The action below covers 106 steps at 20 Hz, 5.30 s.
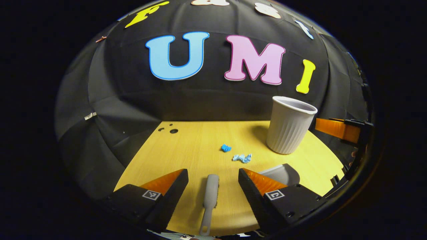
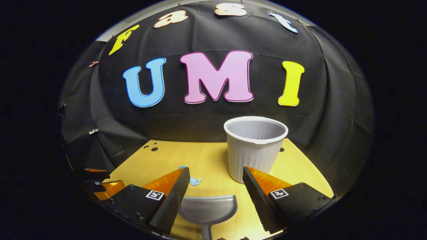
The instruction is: Pick up the small broom and dustpan from the desktop, sweep the trash into the dustpan with the broom, and then empty the trash into the garbage bin.
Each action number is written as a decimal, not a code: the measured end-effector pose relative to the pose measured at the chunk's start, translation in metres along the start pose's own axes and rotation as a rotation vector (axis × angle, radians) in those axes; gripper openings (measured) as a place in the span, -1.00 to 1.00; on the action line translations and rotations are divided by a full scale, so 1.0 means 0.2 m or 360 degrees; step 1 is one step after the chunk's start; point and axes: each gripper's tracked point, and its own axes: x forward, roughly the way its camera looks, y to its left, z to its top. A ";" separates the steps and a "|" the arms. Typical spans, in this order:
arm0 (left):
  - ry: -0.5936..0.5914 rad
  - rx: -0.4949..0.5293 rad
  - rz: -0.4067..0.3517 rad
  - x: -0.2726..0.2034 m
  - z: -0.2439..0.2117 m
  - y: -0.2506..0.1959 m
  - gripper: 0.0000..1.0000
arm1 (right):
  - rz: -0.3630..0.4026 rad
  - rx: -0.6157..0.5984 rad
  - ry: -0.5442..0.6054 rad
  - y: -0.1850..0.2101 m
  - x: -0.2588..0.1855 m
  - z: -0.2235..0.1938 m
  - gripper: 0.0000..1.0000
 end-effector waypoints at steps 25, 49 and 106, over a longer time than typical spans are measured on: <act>0.1113 0.0069 -0.0037 0.29 -0.91 0.11 0.96 | -0.0039 0.0074 0.0411 -0.14 -0.07 -0.43 0.97; 0.1088 0.0034 -0.0232 0.27 -0.87 0.15 -0.57 | 0.0018 0.0305 0.1088 0.05 -0.18 -0.99 0.99; 0.1116 0.1392 -0.0558 1.52 -0.24 -0.12 -0.48 | 0.0528 -0.0374 0.1584 -0.24 0.17 -1.39 -0.33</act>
